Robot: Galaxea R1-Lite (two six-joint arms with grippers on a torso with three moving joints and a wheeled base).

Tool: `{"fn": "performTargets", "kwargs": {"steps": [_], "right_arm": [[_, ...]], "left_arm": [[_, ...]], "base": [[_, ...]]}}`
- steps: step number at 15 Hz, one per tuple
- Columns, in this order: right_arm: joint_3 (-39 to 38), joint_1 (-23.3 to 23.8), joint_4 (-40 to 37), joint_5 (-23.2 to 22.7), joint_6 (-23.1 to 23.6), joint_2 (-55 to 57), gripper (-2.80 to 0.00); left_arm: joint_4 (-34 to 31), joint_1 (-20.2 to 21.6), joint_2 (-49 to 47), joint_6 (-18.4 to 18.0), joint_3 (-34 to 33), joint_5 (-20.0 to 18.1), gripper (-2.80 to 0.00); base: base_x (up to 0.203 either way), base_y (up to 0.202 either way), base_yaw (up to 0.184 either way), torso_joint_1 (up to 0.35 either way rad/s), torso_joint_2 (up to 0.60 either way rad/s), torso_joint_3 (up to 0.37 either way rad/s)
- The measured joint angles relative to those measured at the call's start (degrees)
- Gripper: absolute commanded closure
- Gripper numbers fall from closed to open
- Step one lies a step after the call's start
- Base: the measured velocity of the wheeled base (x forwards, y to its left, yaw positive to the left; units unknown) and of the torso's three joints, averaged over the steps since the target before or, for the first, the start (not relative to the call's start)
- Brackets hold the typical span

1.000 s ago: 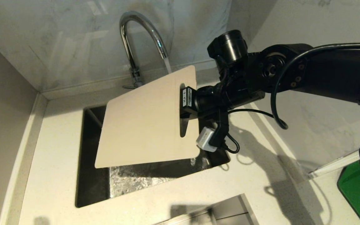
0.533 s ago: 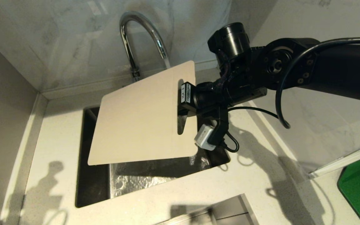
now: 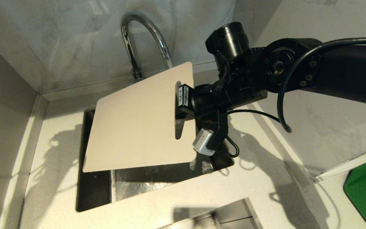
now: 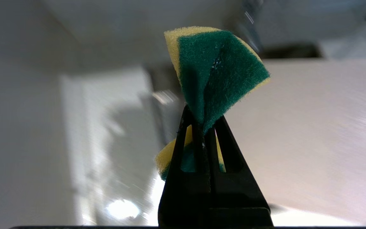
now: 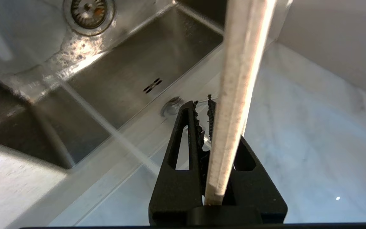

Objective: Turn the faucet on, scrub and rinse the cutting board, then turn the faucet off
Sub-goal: Scrub the cutting board underwater

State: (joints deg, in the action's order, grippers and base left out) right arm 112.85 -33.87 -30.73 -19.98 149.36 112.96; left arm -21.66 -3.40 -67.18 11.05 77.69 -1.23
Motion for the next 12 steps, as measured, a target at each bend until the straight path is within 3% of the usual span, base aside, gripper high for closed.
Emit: {"fn": "performTargets", "kwargs": {"steps": [2,7,9,12], "right_arm": [[-0.04,-1.30,0.03,-0.09,-0.21,0.11,0.00],[-0.28,-2.64,0.17,0.04,-0.82,0.16,0.00],[-0.15,-2.66,0.17,0.17,-1.65,0.13,0.00],[-0.09,-2.73,0.19,0.15,-1.92,0.20,0.00]], "left_arm": [[-5.14,-5.52,-3.26,5.74,2.45,-1.43,0.00],[-6.25,-23.01,-11.96,17.02,5.97,-1.36,0.00],[-6.00,-27.07,-15.49,19.82,8.34,-1.58,0.00],[-3.34,-28.42,-20.41,20.70,10.41,-1.72,0.00]], "base": [[0.000,0.000,0.000,0.000,0.00,0.000],[0.000,0.000,0.000,0.000,0.00,0.000],[0.000,0.000,0.000,0.000,0.00,0.000],[0.000,0.000,0.000,0.000,0.00,0.000]]}}
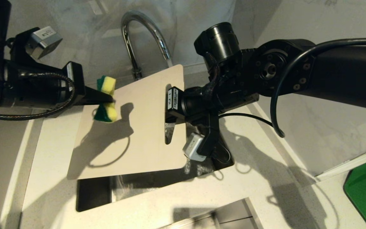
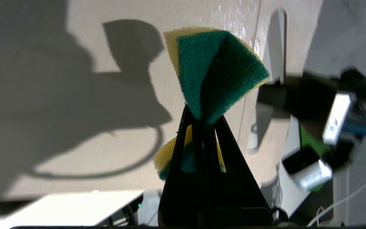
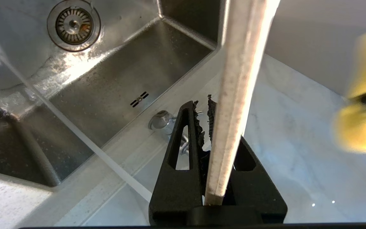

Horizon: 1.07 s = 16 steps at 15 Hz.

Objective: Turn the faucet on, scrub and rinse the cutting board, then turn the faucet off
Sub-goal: Scrub the cutting board underwater

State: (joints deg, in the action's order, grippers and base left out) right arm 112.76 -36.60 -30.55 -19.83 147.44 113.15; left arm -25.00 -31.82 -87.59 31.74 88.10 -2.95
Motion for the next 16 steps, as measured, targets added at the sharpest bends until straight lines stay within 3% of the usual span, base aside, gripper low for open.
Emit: {"fn": "performTargets", "kwargs": {"steps": [9,16], "right_arm": [[-1.46,0.07,0.07,0.11,-0.21,-0.01,0.00],[-0.11,0.11,-0.07,0.20,-0.60,0.27,0.00]], "left_arm": [[11.29,4.68,-12.42,-0.60,1.12,-1.13,0.00],[11.97,9.82,-14.70,-3.33,-0.34,-4.33,0.00]], "base": [[0.000,0.000,0.000,0.000,0.00,0.000],[0.000,0.000,0.000,0.000,0.00,0.000]]}}
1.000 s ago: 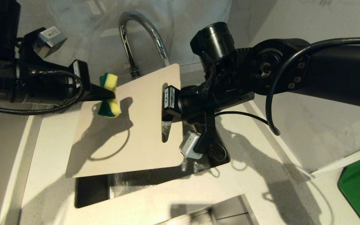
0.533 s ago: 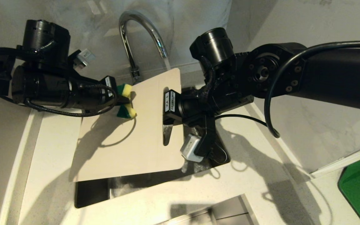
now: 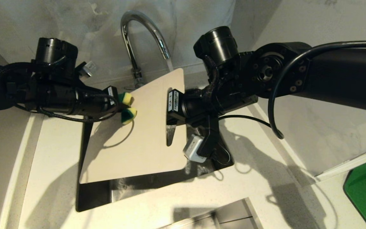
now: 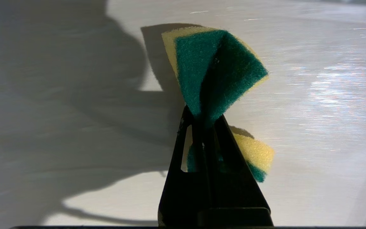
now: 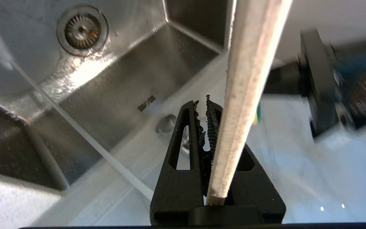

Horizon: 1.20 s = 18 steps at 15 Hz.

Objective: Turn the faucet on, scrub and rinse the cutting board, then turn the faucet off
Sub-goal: Scrub the cutting board underwater

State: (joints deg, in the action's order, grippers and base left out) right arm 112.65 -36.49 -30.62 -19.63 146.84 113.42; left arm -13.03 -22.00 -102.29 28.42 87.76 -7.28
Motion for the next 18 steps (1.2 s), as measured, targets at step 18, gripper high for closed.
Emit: {"fn": "performTargets", "kwargs": {"steps": [18], "right_arm": [[-0.17,0.74,0.17,-0.63,-1.50,-2.01,0.00]], "left_arm": [[8.08,19.66,1.01,-6.84,-14.80,-8.87,0.00]], "base": [[0.000,0.000,0.000,0.000,0.00,0.000]]}}
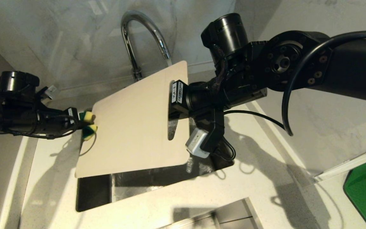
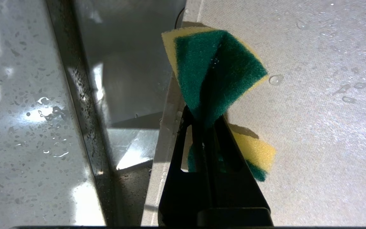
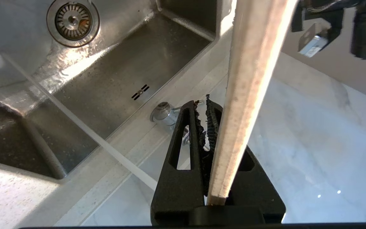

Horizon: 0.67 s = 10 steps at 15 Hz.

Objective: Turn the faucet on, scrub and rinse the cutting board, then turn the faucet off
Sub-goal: Scrub the cutting board underwater

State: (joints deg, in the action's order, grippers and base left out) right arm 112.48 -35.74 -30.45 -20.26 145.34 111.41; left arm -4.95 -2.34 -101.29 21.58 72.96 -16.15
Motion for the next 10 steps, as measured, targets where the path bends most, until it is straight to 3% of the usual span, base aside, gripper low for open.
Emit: {"fn": "performTargets", "kwargs": {"steps": [6,10], "right_arm": [[0.11,0.24,-0.03,0.06,-0.27,-0.13,0.00],[-0.05,0.27,-0.06,0.07,-0.68,-0.13,0.00]], "left_arm": [[-1.00,1.18,2.94,0.23,1.13,-3.54,0.00],[-8.26,-9.18,7.63,4.91,5.11,-2.91,0.00]], "base": [[0.000,0.000,0.000,0.000,0.00,0.000],[0.000,0.000,0.000,0.000,0.00,0.000]]}}
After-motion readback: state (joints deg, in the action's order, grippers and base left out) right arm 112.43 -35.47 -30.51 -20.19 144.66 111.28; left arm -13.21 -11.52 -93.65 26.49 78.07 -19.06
